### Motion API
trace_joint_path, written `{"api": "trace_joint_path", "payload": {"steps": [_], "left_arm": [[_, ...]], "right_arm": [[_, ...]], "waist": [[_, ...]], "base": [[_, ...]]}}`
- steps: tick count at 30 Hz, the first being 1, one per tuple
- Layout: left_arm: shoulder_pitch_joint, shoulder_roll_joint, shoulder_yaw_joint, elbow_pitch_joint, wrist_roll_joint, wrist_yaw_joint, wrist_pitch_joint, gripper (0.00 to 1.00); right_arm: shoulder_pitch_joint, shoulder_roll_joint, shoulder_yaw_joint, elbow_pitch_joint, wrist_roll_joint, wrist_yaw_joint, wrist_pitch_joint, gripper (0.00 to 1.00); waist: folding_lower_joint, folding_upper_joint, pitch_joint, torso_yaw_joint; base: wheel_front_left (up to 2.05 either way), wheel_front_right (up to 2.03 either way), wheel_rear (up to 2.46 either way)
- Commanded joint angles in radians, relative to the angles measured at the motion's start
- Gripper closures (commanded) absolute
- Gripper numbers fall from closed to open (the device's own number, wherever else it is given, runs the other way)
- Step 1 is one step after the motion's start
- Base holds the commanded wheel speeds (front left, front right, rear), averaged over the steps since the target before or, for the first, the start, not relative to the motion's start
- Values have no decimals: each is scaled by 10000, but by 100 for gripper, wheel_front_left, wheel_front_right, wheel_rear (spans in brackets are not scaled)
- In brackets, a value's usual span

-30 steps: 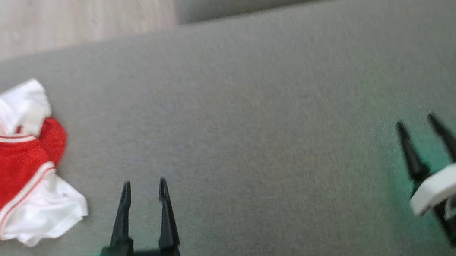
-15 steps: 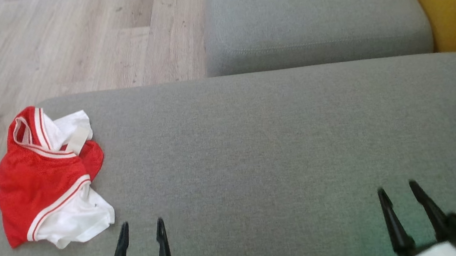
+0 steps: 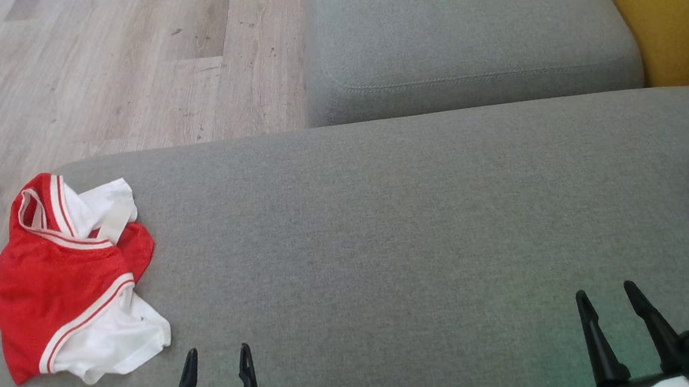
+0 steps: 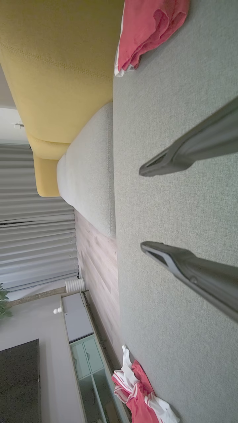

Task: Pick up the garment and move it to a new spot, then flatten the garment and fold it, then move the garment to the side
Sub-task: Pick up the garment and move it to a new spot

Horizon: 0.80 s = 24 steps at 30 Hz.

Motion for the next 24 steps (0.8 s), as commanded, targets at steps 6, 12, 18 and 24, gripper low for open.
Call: {"api": "trace_joint_path", "payload": {"steps": [6, 12, 18, 24], "left_arm": [[-433, -49, 323, -193, 93, -57, -51, 0], [-527, -49, 410, -88, -57, -90, -51, 0], [-575, -49, 511, -72, 77, -40, -51, 0], [-504, -42, 1069, -336, 429, 194, -51, 0]], "right_arm": [[-248, -20, 128, -358, -94, -7, -135, 0], [-158, 18, 186, -362, -39, -7, -135, 0], [-185, 40, 300, -357, 42, -7, -135, 0], [-525, 50, 615, -309, 112, -7, -135, 0]], "waist": [[0, 0, 2, 108], [0, 0, 38, 837], [0, 0, 113, 1972], [0, 0, 475, 3467]], "base": [[0, 0, 0], [0, 0, 0], [0, 0, 0], [0, 0, 0]]}}
